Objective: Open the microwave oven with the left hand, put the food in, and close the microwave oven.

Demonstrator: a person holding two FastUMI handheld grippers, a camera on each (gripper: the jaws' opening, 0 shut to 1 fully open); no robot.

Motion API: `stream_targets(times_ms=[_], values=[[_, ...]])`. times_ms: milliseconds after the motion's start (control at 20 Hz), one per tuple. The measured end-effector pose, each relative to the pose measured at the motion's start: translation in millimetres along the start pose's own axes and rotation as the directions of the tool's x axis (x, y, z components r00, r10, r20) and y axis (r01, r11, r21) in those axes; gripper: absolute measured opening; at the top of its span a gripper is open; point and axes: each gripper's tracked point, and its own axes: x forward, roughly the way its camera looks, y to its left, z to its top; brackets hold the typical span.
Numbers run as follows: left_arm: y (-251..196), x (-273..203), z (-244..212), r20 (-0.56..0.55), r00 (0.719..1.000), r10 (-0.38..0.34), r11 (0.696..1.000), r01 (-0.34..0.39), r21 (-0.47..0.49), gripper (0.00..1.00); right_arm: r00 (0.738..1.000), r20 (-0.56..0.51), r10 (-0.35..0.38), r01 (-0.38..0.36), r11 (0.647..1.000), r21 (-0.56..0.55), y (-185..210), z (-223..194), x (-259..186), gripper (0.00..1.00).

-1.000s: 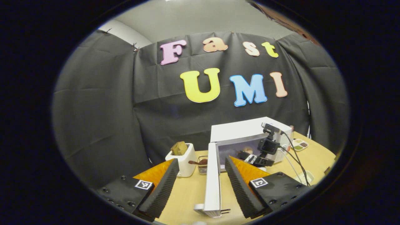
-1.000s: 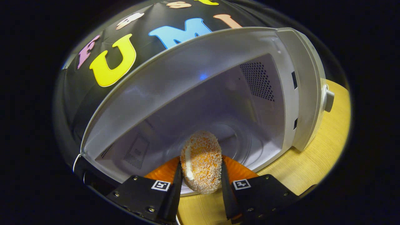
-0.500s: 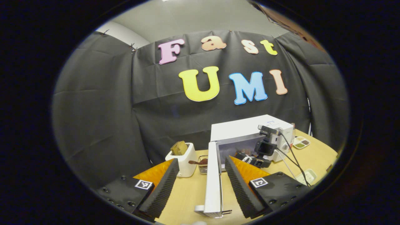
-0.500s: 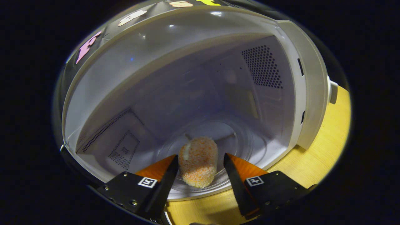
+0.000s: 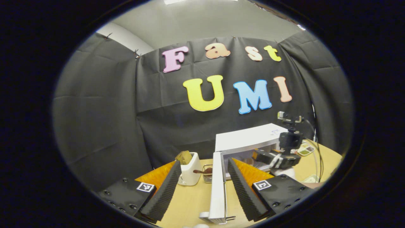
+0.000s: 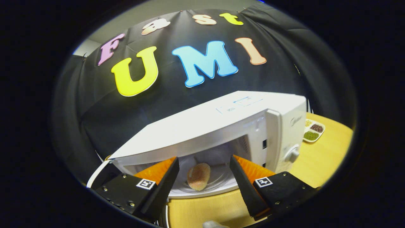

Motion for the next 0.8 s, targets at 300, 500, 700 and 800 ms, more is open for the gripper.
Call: stream_targets(times_ms=[300, 500, 700, 800], values=[[53, 2, -20, -0.017, 0.996, 0.086, 0.996, -0.085, 0.035, 0.99, 0.997, 0.049, 0.055, -0.043, 0.976, -0.216, -48, 78, -117, 0.98], [86, -2, -45, -0.036, 0.990, 0.134, 0.991, -0.135, -0.007, 0.94, 0.999, -0.023, 0.033, -0.038, 0.960, -0.278, -74, 95, -182, 0.98], [103, -19, -92, -0.082, 0.983, 0.161, 0.986, -0.164, -0.022, 0.98, 1.000, 0.015, 0.004, 0.001, 0.948, -0.317, -85, 136, -224, 0.98], [103, -26, -125, -0.120, 0.979, 0.165, 0.986, -0.167, -0.005, 0.97, 1.000, 0.028, 0.012, -0.003, 0.952, -0.307, -79, 150, -237, 0.98]])
